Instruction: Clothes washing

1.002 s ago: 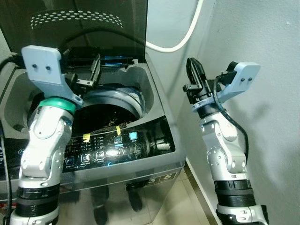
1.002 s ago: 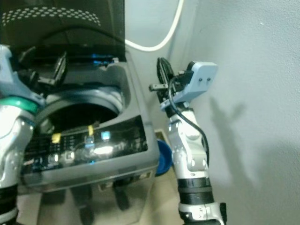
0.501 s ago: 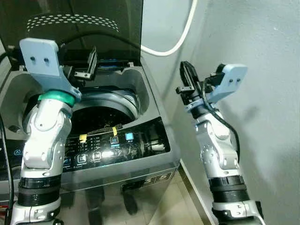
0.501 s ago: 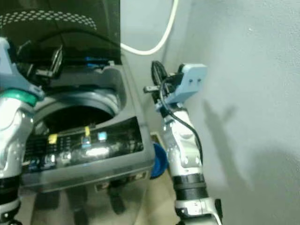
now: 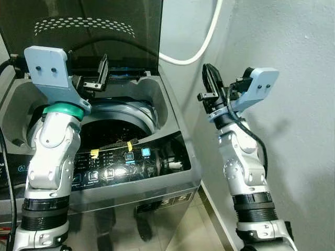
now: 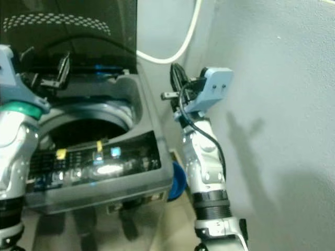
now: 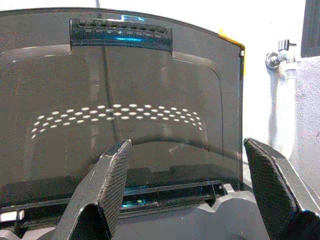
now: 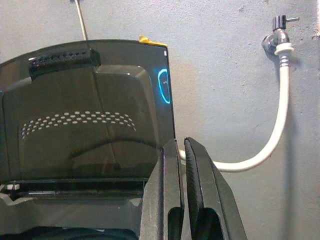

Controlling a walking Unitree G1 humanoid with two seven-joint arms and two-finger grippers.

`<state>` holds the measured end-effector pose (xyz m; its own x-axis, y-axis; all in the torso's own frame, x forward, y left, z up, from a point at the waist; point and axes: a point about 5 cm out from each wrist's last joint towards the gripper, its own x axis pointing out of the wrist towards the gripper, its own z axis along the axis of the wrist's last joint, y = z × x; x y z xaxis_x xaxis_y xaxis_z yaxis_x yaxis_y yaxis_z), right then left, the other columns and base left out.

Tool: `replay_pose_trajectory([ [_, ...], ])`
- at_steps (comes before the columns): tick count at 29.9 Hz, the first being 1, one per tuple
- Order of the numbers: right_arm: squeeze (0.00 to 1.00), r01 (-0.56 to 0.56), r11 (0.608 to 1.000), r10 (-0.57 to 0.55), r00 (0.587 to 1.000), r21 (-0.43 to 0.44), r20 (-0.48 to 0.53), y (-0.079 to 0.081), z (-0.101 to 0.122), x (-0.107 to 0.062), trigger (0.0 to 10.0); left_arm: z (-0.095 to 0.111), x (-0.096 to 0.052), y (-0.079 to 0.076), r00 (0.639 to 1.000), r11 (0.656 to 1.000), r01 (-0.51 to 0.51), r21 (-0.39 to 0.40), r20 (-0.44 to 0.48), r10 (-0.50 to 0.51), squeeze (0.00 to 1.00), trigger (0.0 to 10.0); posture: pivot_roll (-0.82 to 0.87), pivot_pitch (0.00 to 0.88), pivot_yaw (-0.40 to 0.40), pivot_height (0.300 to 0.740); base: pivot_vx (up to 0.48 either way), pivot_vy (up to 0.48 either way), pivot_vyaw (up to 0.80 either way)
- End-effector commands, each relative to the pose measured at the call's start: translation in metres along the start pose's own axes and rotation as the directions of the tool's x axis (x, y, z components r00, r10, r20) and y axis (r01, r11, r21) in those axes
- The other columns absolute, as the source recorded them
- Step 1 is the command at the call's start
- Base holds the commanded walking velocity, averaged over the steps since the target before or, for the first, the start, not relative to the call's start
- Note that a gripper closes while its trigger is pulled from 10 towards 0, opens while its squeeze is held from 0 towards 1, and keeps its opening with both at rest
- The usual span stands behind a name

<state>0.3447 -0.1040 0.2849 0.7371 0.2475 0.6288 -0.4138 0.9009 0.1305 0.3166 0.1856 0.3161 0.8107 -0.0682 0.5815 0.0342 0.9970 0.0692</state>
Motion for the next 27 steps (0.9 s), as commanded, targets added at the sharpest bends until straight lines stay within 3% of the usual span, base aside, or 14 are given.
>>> replay_pose_trajectory([
  [1,0.00,0.003,1.000,-0.003,1.000,-0.014,0.005,-0.0031,0.0012,0.0009,10.0,-0.0022,0.0014,-0.0036,1.000,1.000,0.001,0.001,0.002,-0.001,0.00,10.0,0.11,0.000,-0.054,0.731,-0.274,0.000,0.00],
  [27,0.00,-0.013,0.998,0.012,1.000,-0.056,-0.011,-0.0060,0.0011,0.0011,10.0,-0.0050,0.0030,-0.0070,1.000,1.000,-0.004,-0.012,0.009,0.004,0.00,10.0,0.10,0.000,-0.059,0.731,-0.273,0.000,0.00],
])
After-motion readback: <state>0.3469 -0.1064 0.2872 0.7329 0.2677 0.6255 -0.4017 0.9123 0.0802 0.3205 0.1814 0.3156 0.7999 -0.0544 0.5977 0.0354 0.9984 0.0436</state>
